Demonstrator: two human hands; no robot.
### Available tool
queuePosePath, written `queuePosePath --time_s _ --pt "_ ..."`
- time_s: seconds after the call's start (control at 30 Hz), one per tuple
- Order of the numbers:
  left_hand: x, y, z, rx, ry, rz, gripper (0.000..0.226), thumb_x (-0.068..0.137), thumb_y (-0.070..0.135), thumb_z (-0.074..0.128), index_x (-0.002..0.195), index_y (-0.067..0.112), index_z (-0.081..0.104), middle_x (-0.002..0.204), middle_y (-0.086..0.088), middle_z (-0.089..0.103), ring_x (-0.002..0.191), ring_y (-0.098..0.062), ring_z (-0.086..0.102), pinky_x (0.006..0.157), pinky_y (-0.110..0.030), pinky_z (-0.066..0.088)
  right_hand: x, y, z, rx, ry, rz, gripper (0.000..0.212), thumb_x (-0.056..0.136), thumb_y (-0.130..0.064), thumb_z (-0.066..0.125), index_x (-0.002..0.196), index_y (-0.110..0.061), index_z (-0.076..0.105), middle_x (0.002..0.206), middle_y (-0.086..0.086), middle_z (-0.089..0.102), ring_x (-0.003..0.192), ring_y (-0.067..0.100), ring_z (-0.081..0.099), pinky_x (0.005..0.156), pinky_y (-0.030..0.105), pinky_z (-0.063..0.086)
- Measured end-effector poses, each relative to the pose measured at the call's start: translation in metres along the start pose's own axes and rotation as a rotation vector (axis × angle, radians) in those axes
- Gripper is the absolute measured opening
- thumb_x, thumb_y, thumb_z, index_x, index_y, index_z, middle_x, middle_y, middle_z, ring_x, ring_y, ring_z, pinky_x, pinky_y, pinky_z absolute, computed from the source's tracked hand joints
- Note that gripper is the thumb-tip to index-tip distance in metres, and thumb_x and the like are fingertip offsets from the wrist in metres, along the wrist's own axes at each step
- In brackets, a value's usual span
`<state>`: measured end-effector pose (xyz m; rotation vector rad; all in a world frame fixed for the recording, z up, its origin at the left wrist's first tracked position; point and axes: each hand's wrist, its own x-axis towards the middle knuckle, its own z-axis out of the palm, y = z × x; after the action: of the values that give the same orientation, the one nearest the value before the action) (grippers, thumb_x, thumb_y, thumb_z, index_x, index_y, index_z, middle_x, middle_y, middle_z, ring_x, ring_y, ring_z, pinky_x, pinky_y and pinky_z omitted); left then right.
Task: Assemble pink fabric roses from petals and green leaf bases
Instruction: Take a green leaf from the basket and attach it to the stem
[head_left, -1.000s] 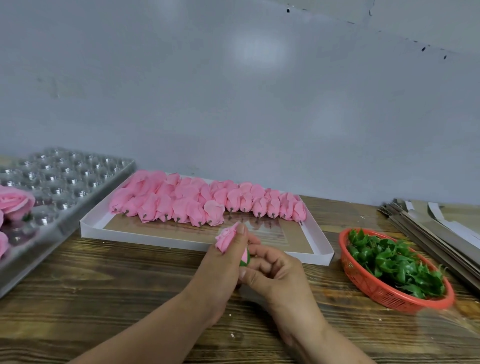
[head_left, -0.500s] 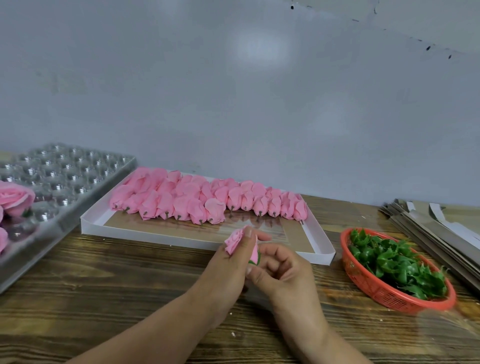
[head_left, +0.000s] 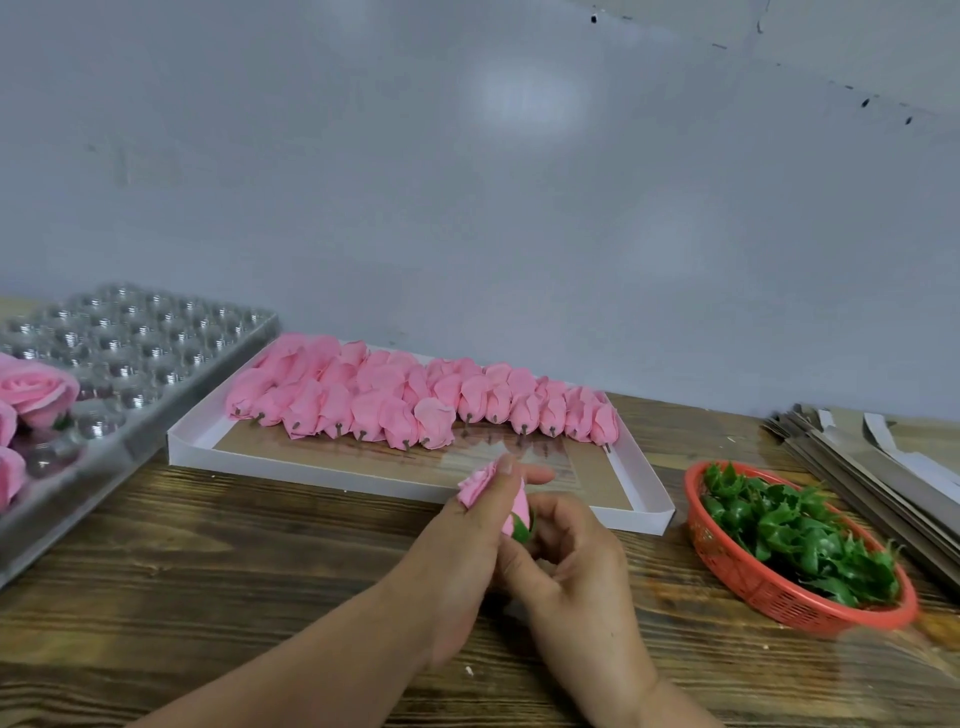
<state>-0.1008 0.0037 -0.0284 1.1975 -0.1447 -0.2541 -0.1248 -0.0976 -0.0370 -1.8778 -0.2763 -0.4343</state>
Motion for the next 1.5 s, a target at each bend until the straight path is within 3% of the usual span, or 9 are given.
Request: queuePosePath --time_s 0.33,0.47,0.67,0.8,0.87,1.07,1.2,1.3,1.5 --pt "0.002 0.01 -0.01 0.086 -0.214 -0.041 0.049 0.072 0.066 0.068 0.097 0.024 0.072 0.1 -0.007 0.071 0.098 -0.022 0.067 0.095 -0.043 0.05 0.003 -0.001 -0.004 0.202 0.018 -0.006 0.024 0.079 0.006 0.066 0.088 -0.016 0.067 0.072 0.026 0.064 0.063 0.024 0.053 0.055 0.047 0.047" --pt "0.003 0.015 -0.019 0.105 -0.279 -0.084 0.045 0.082 0.031 0.069 0.114 0.0 0.062 0.114 -0.022 0.065 0.107 -0.031 0.059 0.105 -0.053 0.038 0.006 0.003 -0.007 0.216 0.082 0.02 0.011 0.079 -0.002 0.068 0.079 -0.012 0.065 0.071 0.035 0.056 0.064 0.021 0.05 0.059 0.038 0.043" --pt "0.004 0.016 -0.018 0.189 -0.157 -0.091 0.025 0.089 0.011 0.061 0.109 -0.004 0.064 0.112 -0.024 0.067 0.109 -0.035 0.063 0.103 -0.049 0.045 0.006 0.013 -0.004 0.144 0.079 -0.017 0.017 0.08 -0.002 0.068 0.082 -0.019 0.067 0.069 0.018 0.065 0.06 0.016 0.056 0.058 0.034 0.049" --pt "0.004 0.013 -0.013 0.287 -0.019 -0.019 0.016 0.086 0.004 0.068 0.099 -0.004 0.068 0.102 -0.029 0.068 0.105 -0.043 0.063 0.096 -0.056 0.048 0.007 0.02 -0.004 0.068 0.093 -0.002 0.016 0.081 -0.004 0.068 0.085 -0.02 0.067 0.075 0.014 0.069 0.068 0.031 0.064 0.064 0.043 0.053" --pt "0.001 0.015 -0.011 0.341 0.024 0.044 0.019 0.078 0.01 0.075 0.093 0.0 0.07 0.093 -0.022 0.072 0.095 -0.037 0.068 0.091 -0.054 0.052 0.007 0.021 -0.004 0.004 0.09 -0.023 0.015 0.081 -0.007 0.069 0.084 -0.022 0.067 0.076 0.004 0.071 0.07 0.02 0.066 0.063 0.033 0.054" --pt "0.002 0.024 -0.015 0.554 0.112 0.094 0.018 0.08 0.005 0.072 0.097 0.009 0.072 0.084 -0.01 0.071 0.068 -0.01 0.061 0.069 -0.032 0.057 0.006 0.025 -0.002 -0.193 0.047 -0.067 0.016 0.075 -0.015 0.075 0.083 -0.025 0.065 0.073 0.0 0.066 0.07 0.015 0.061 0.068 0.048 0.05" --pt "-0.005 0.041 -0.03 0.653 0.119 0.091 0.02 0.081 0.0 0.07 0.1 0.005 0.072 0.089 -0.019 0.071 0.073 -0.024 0.068 0.07 -0.032 0.058 0.003 0.022 0.001 -0.261 -0.076 -0.083 0.035 0.07 -0.039 0.073 0.102 -0.037 0.06 0.088 -0.013 0.067 0.086 0.004 0.063 0.079 0.034 0.052" --pt "-0.009 0.063 -0.056 0.716 0.242 0.095 0.029 0.081 0.002 0.072 0.109 0.01 0.068 0.085 -0.008 0.071 0.063 -0.013 0.069 0.061 -0.021 0.058 0.002 0.025 0.002 -0.331 -0.186 -0.046 0.059 0.071 -0.047 0.073 0.121 -0.047 0.042 0.099 -0.02 0.059 0.095 -0.003 0.057 0.088 0.024 0.047" --pt "-0.025 0.109 -0.131 0.903 0.49 0.14 0.044 0.074 0.016 0.08 0.115 0.015 0.065 0.087 -0.001 0.069 0.064 -0.014 0.069 0.062 -0.025 0.053 0.005 0.024 0.003 -0.354 -0.181 -0.029 0.06 0.076 -0.047 0.07 0.129 -0.037 0.043 0.1 -0.019 0.056 0.094 -0.002 0.056 0.088 0.02 0.046"
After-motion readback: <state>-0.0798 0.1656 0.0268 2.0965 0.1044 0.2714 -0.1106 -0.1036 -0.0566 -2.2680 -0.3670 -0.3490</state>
